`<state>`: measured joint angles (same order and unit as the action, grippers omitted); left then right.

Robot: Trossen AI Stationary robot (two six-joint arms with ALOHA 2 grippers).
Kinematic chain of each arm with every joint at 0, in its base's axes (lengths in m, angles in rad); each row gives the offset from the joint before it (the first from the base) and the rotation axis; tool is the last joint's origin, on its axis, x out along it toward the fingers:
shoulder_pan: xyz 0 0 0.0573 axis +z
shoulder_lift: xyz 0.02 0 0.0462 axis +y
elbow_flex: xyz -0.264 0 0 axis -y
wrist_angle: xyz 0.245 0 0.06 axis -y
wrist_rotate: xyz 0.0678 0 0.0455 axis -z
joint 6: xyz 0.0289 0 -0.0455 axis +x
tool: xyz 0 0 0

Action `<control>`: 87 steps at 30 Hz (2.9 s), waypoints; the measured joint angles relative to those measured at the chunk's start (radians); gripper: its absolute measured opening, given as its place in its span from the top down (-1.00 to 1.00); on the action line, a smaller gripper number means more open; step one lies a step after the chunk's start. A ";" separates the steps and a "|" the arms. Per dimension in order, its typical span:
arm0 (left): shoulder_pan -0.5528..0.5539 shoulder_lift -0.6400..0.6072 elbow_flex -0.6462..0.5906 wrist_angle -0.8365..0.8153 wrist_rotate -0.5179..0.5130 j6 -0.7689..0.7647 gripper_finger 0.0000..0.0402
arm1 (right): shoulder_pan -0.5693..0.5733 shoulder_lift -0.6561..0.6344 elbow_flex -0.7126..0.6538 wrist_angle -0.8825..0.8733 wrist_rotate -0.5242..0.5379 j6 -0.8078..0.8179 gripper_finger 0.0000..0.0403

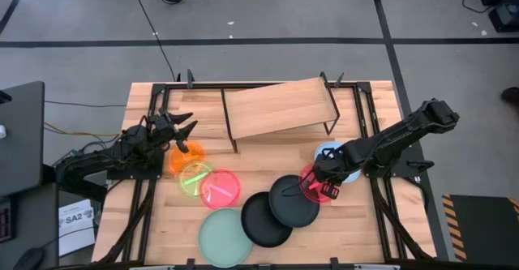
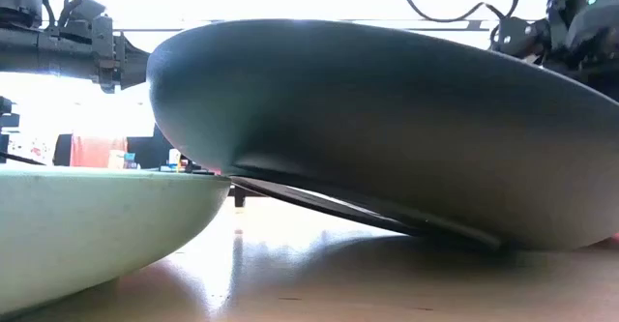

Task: Place and stack plates onto a shelf
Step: Put the large blue plate on the shelf

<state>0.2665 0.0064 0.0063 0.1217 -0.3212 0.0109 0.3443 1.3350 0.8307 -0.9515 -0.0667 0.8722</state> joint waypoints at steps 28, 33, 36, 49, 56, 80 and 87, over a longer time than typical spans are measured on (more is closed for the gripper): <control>0.000 0.000 0.000 0.000 0.000 0.000 0.14 | 0.000 -0.436 0.130 -0.032 -0.174 -0.038 0.92; 0.000 0.000 0.000 0.000 0.000 0.000 0.14 | 0.000 -0.438 0.265 -0.052 -0.106 -0.115 0.92; 0.000 0.000 0.000 0.000 0.000 0.000 0.14 | 0.000 -0.438 0.342 -0.051 -0.063 -0.179 0.92; 0.000 0.000 0.000 0.000 0.000 0.000 0.14 | -0.055 -0.403 0.523 -0.096 0.022 -0.569 0.92; 0.000 0.000 0.000 0.000 0.000 0.000 0.14 | -0.153 -0.328 0.592 -0.183 0.012 -0.736 0.92; 0.000 0.000 0.000 0.000 0.000 0.000 0.14 | -0.536 0.025 0.857 -0.402 -0.027 -1.327 0.92; 0.000 0.000 0.000 0.000 0.000 0.000 0.14 | -0.635 0.098 0.857 -0.467 0.023 -1.417 0.92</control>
<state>0.2661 0.0066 0.0063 0.1215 -0.3214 0.0109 -0.2909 1.4329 1.6878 -1.4187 -0.0441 -0.5447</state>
